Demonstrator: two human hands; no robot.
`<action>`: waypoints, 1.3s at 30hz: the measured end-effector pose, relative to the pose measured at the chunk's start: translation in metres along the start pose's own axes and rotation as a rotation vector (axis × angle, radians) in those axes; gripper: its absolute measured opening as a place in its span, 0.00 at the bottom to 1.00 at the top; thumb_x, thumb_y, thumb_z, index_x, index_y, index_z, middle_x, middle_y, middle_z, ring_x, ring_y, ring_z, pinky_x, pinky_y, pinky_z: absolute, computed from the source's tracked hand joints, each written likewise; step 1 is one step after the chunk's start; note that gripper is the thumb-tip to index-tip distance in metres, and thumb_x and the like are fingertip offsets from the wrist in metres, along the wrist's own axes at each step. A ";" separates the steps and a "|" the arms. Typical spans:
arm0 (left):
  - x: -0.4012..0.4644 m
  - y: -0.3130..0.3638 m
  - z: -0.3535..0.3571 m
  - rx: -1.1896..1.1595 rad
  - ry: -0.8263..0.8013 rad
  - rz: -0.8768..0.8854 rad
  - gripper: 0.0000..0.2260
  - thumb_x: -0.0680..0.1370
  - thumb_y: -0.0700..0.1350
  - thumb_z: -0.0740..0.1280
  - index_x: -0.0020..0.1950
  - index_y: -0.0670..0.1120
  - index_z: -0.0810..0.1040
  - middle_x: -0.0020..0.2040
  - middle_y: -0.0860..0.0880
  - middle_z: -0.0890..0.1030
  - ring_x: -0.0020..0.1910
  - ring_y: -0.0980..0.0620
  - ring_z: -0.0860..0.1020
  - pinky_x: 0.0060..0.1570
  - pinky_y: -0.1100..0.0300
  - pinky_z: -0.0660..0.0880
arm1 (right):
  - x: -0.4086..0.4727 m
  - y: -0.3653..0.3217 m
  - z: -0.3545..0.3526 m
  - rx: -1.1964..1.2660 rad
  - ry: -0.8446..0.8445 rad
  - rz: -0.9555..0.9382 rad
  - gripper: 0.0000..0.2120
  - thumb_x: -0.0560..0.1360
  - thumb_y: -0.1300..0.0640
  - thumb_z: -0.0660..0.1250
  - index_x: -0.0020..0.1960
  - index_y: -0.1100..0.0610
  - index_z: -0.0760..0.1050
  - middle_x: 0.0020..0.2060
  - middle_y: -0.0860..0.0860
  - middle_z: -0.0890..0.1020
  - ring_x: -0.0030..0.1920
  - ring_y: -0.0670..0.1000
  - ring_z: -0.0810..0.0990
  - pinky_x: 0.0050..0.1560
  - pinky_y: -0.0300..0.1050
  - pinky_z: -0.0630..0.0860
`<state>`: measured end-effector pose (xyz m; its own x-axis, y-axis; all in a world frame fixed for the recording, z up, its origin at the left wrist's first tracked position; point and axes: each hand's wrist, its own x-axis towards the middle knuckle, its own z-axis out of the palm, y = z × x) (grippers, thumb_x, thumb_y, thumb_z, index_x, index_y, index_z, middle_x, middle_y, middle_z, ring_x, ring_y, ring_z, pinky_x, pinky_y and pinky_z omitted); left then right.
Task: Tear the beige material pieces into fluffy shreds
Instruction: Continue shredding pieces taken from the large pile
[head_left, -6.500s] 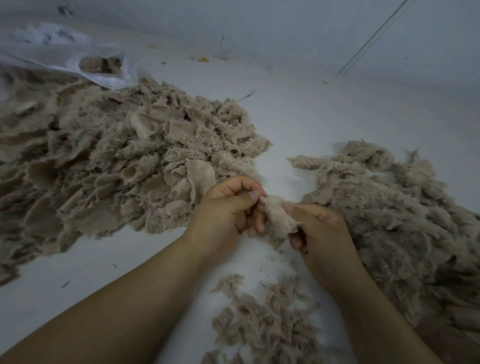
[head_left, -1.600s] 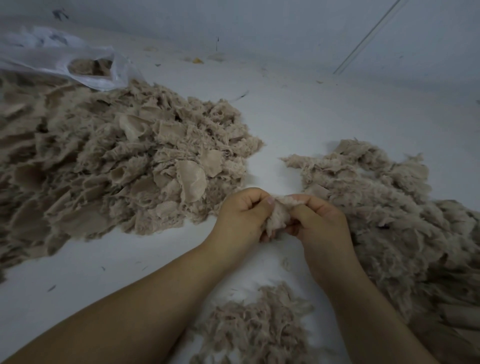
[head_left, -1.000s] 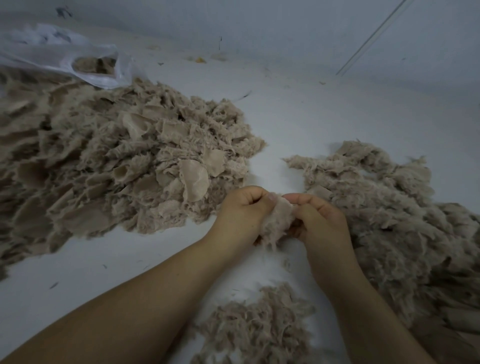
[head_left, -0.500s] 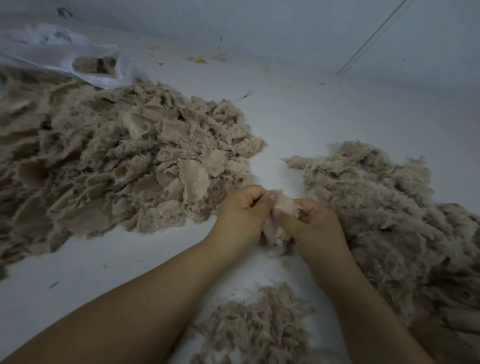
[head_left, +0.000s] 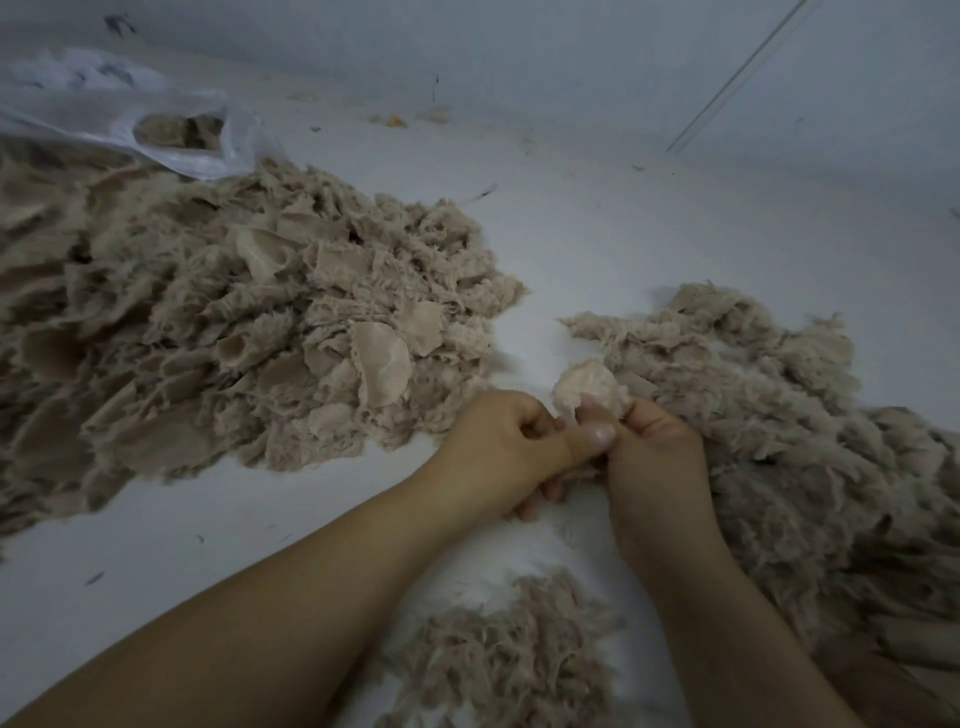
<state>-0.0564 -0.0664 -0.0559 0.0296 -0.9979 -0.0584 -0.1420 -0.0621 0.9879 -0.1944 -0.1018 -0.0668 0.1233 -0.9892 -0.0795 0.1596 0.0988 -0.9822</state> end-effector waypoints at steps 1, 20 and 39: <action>0.000 0.000 0.002 0.080 -0.039 -0.008 0.18 0.72 0.59 0.73 0.29 0.48 0.78 0.27 0.44 0.81 0.19 0.51 0.74 0.20 0.65 0.67 | 0.000 0.000 -0.001 0.015 -0.008 0.010 0.10 0.77 0.57 0.72 0.43 0.64 0.82 0.37 0.67 0.83 0.32 0.59 0.81 0.35 0.52 0.80; -0.003 0.018 -0.045 0.272 -0.758 -0.108 0.05 0.74 0.44 0.73 0.42 0.43 0.84 0.29 0.46 0.81 0.21 0.55 0.73 0.25 0.65 0.71 | -0.001 -0.001 0.003 0.045 0.017 -0.043 0.11 0.77 0.62 0.71 0.35 0.58 0.83 0.31 0.55 0.82 0.35 0.50 0.80 0.36 0.40 0.79; 0.012 0.002 -0.006 -0.400 0.307 0.062 0.06 0.79 0.30 0.62 0.52 0.39 0.75 0.47 0.41 0.83 0.30 0.48 0.80 0.28 0.58 0.77 | 0.002 -0.004 0.005 0.069 0.152 0.007 0.14 0.81 0.61 0.64 0.38 0.58 0.79 0.27 0.49 0.77 0.27 0.44 0.71 0.27 0.35 0.69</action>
<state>-0.0503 -0.0783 -0.0538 0.3312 -0.9435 -0.0128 0.2358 0.0697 0.9693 -0.1901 -0.1032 -0.0624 -0.0237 -0.9929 -0.1165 0.2265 0.1082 -0.9680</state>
